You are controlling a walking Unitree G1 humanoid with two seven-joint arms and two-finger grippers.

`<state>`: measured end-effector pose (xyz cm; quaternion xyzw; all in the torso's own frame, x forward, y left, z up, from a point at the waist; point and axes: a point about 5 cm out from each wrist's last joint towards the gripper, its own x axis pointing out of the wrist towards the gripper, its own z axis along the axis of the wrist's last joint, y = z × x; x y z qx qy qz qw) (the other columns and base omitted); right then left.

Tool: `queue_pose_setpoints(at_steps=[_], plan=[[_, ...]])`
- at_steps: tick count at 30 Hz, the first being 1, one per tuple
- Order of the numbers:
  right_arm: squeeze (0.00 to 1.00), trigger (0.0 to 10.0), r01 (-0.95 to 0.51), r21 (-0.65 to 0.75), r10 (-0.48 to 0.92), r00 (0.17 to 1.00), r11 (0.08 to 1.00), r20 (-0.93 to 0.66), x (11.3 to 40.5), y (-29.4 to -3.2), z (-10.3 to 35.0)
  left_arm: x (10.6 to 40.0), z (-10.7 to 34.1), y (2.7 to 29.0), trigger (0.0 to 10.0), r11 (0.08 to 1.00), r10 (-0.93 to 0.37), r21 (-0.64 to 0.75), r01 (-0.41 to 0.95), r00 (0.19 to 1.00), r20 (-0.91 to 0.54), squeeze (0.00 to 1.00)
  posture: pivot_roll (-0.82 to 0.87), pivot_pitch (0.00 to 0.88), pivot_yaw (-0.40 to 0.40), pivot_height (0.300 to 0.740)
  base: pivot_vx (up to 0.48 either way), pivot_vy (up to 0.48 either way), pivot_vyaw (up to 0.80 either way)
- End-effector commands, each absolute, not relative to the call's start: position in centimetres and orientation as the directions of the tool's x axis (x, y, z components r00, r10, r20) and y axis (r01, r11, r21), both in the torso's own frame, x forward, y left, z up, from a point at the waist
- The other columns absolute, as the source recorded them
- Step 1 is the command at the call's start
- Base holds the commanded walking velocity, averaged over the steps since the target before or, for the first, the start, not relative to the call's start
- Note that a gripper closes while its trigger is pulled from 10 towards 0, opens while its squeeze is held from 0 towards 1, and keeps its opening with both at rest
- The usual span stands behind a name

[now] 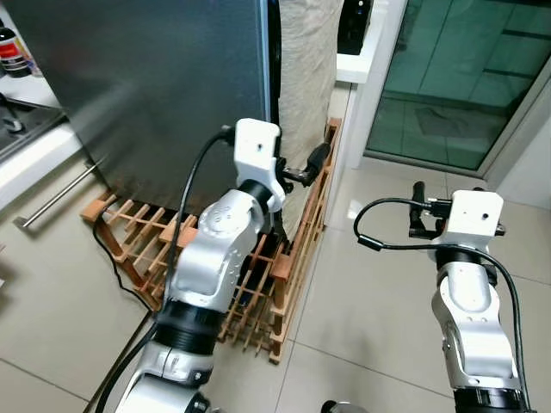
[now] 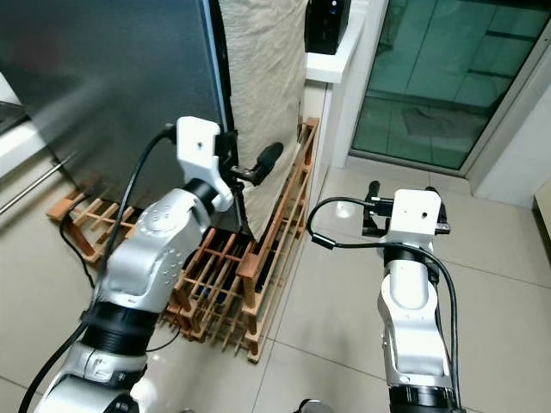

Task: Restocking fridge

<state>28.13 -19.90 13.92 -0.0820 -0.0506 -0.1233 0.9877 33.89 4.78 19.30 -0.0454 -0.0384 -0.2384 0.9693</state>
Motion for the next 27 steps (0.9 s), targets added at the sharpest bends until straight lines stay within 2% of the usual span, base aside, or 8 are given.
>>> queue_pose_setpoints(at_steps=[1,6,10,16,18,20,22,27], plan=[[0.00,10.0,0.251,-0.145,-0.234,0.964,0.957,0.129,28.3,-19.9,14.2,34.5,17.9,4.9,10.0,0.899,-0.431,-0.078,0.431,0.902,0.013,0.00,-0.16,0.023,0.066,0.740,0.000,0.000,0.00],[0.00,10.0,0.271,-0.147,-0.251,0.958,0.951,0.142,28.3,-20.4,14.5,34.8,18.2,3.1,10.0,0.871,-0.481,-0.104,0.481,0.877,0.027,0.00,-0.18,0.021,0.072,0.740,0.000,0.000,0.00],[0.00,10.0,0.277,-0.148,-0.256,0.955,0.949,0.147,28.4,-20.4,14.6,35.5,18.5,2.2,10.0,0.889,-0.445,-0.113,0.445,0.895,0.027,0.00,-0.19,0.026,0.081,0.740,0.000,0.000,0.00],[0.00,10.0,0.289,-0.152,-0.263,0.950,0.945,0.170,27.9,-20.5,15.0,35.4,19.4,3.1,10.0,0.867,-0.451,-0.184,0.462,0.887,0.104,0.00,-0.21,0.037,0.090,0.740,0.000,0.000,0.00],[0.00,10.0,0.305,-0.187,-0.255,0.935,0.934,0.247,26.7,-20.6,15.8,33.9,20.8,5.8,10.0,0.853,-0.451,-0.168,0.495,0.859,0.243,0.00,-0.20,0.050,0.084,0.740,0.000,0.000,0.00],[0.00,10.0,0.315,-0.201,-0.253,0.925,0.928,0.283,26.1,-20.7,16.2,33.2,21.1,6.7,10.0,0.852,-0.446,-0.158,0.500,0.849,0.282,0.00,-0.20,0.050,0.084,0.740,0.000,0.000,0.00],[0.00,10.0,0.277,-0.242,-0.192,0.926,0.930,0.326,24.4,-20.2,16.3,31.8,20.2,10.4,10.0,0.923,-0.308,-0.139,0.360,0.904,0.296,0.00,-0.18,0.061,0.073,0.740,0.000,0.000,0.00],[0.00,10.0,0.233,-0.219,-0.158,0.937,0.947,0.313,23.0,-19.9,15.2,29.9,18.0,13.1,10.0,0.970,-0.212,-0.051,0.236,0.932,0.293,0.00,-0.16,0.056,0.053,0.740,0.000,0.000,0.00]])
